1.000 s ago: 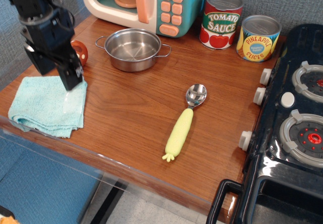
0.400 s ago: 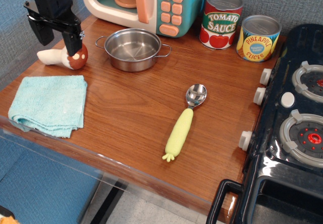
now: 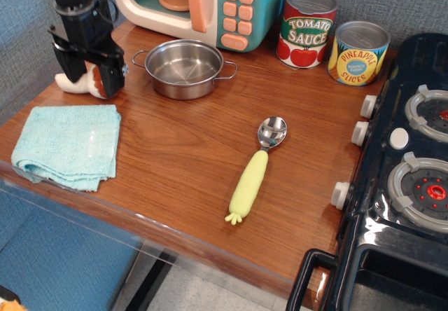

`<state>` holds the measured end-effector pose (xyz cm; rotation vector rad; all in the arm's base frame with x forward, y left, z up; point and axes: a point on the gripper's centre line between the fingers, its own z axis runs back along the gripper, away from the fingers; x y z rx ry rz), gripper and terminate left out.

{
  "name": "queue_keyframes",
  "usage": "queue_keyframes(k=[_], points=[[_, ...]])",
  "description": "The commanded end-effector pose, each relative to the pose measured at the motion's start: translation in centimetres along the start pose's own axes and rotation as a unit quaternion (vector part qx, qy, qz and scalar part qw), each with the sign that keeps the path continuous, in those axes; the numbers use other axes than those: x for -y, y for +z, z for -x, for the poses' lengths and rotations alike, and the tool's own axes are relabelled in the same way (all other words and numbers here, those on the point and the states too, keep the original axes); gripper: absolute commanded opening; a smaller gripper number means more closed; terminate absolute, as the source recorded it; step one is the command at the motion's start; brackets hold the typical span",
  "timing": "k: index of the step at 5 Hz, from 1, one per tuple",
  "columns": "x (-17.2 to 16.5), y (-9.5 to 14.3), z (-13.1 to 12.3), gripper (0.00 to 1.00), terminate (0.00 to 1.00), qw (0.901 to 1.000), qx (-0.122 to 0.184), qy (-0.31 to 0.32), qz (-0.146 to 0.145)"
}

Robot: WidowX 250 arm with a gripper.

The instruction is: Put the mushroom between the spoon and cloth.

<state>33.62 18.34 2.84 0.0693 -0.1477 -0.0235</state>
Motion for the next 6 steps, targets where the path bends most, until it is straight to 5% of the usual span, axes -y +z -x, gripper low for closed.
queue_keyframes(k=[1,3,4,5,6], points=[[-0.3,2.0,-0.5,0.0,0.0,0.9995,0.028,-0.007,-0.012],[0.4,7.2,0.3,0.0,0.0,0.996,0.075,-0.023,-0.043],[4.8,9.2,1.9,0.0,0.0,0.9931,0.086,-0.071,-0.037],[9.6,9.2,4.5,0.0,0.0,0.9881,0.091,-0.124,-0.002],[14.4,7.3,6.7,0.0,0.0,0.9824,0.064,-0.174,0.02]])
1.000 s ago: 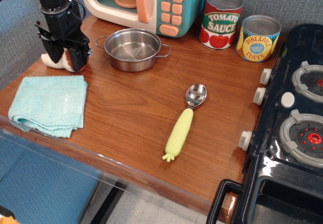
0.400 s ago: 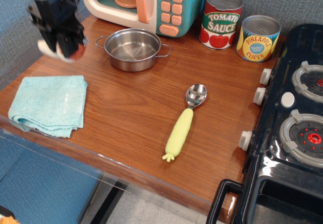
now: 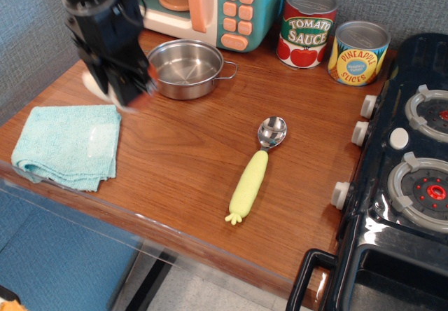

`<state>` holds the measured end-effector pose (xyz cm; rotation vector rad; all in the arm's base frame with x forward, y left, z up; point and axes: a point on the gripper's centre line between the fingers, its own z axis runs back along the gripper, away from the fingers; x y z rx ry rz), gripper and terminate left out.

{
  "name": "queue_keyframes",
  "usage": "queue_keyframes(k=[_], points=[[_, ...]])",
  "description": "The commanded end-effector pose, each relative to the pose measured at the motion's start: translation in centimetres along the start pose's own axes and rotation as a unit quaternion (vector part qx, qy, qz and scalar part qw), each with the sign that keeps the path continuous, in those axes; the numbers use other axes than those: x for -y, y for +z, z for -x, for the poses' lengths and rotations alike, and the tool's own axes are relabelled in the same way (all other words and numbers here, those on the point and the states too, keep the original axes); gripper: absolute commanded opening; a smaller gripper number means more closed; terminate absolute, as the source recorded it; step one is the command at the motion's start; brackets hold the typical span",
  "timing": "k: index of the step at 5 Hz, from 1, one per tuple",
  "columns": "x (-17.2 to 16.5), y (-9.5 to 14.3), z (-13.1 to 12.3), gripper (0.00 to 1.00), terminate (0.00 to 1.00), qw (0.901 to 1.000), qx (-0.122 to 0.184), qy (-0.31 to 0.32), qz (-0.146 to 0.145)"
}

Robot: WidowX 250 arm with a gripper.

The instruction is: Put the mushroom between the spoon and cloth.

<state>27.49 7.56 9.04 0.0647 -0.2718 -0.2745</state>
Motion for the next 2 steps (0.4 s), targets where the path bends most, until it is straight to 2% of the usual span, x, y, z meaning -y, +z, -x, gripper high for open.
queue_keyframes(k=[1,2], points=[[5.61,-1.99,1.74,0.0,0.0,0.9975,-0.022,-0.062,0.027],[5.99,-2.89,2.08,1.0,0.0,0.9967,-0.04,-0.064,0.028]])
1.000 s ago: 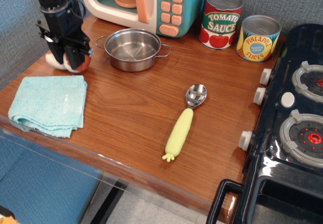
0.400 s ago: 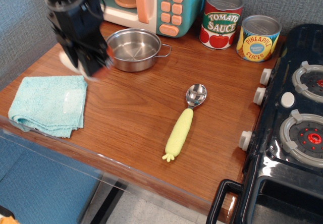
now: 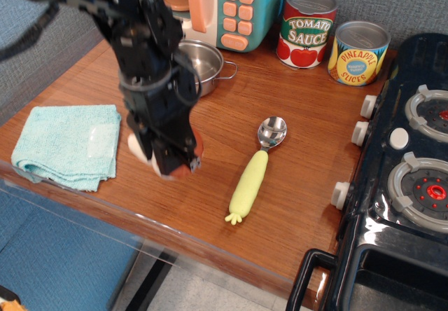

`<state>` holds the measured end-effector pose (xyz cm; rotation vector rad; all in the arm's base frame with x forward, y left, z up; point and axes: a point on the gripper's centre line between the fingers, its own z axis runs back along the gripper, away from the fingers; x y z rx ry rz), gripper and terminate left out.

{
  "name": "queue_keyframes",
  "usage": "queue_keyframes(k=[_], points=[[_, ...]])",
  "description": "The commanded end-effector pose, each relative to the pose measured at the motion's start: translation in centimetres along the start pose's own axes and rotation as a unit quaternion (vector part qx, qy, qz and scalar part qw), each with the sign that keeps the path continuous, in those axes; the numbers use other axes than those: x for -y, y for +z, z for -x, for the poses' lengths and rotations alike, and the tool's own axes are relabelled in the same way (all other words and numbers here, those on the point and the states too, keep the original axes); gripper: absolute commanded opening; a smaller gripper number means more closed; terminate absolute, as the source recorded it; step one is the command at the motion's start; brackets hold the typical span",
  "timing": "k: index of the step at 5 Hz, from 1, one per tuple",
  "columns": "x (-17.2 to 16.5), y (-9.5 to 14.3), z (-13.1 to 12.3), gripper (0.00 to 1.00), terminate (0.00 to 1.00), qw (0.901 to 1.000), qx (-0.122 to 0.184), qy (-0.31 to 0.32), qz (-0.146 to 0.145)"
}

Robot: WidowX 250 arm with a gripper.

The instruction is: Put the mushroom between the spoon and cloth.

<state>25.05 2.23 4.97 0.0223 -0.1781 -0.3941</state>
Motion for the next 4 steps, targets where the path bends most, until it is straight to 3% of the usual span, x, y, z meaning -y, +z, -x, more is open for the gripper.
queue_keyframes(k=[1,2,4], points=[[-0.5,0.6,0.4,1.0,0.0,0.9998,-0.004,-0.004,-0.021],[-1.1,1.7,0.8,1.0,0.0,0.999,-0.005,0.009,-0.043],[-0.7,5.1,2.3,1.0,0.0,0.9983,-0.018,0.044,-0.032]])
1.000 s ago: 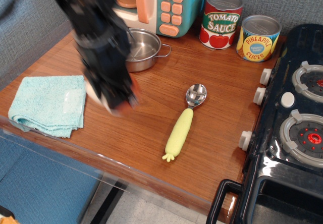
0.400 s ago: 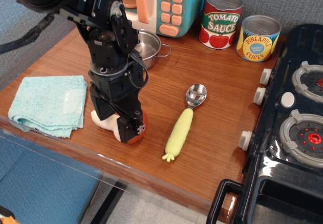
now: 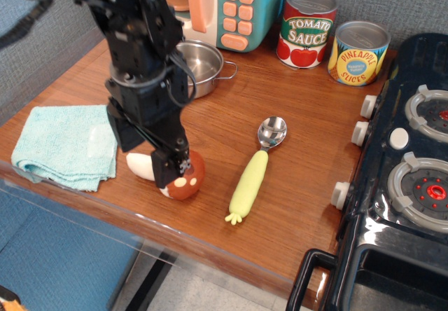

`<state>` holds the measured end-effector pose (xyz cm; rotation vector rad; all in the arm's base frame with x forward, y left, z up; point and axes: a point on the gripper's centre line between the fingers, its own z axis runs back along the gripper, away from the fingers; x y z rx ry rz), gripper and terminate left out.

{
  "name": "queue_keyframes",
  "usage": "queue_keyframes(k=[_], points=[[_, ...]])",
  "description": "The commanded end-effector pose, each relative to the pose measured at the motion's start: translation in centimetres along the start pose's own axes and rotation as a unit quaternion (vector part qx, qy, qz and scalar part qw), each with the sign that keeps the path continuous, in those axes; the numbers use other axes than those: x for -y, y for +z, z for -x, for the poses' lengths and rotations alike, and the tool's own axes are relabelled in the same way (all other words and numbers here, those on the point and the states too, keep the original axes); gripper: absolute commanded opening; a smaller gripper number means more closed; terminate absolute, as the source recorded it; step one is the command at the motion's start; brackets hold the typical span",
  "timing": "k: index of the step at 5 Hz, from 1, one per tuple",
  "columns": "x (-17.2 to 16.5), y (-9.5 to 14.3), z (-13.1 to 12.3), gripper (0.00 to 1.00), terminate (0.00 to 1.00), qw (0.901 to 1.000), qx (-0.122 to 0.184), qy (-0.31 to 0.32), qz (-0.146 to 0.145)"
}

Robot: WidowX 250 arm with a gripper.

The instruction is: Put the mushroom between the spoon and cloth.

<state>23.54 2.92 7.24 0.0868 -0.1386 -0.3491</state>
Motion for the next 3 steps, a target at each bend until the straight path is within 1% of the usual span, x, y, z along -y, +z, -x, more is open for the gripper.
queue_keyframes(k=[1,2,3], points=[[-0.28,1.91,1.87,1.0,0.0,0.9984,-0.013,0.052,0.021],[-0.28,1.91,1.87,1.0,0.0,0.9984,-0.013,0.052,0.021],[-0.28,1.91,1.87,1.0,1.0,0.9984,-0.013,0.052,0.021]])
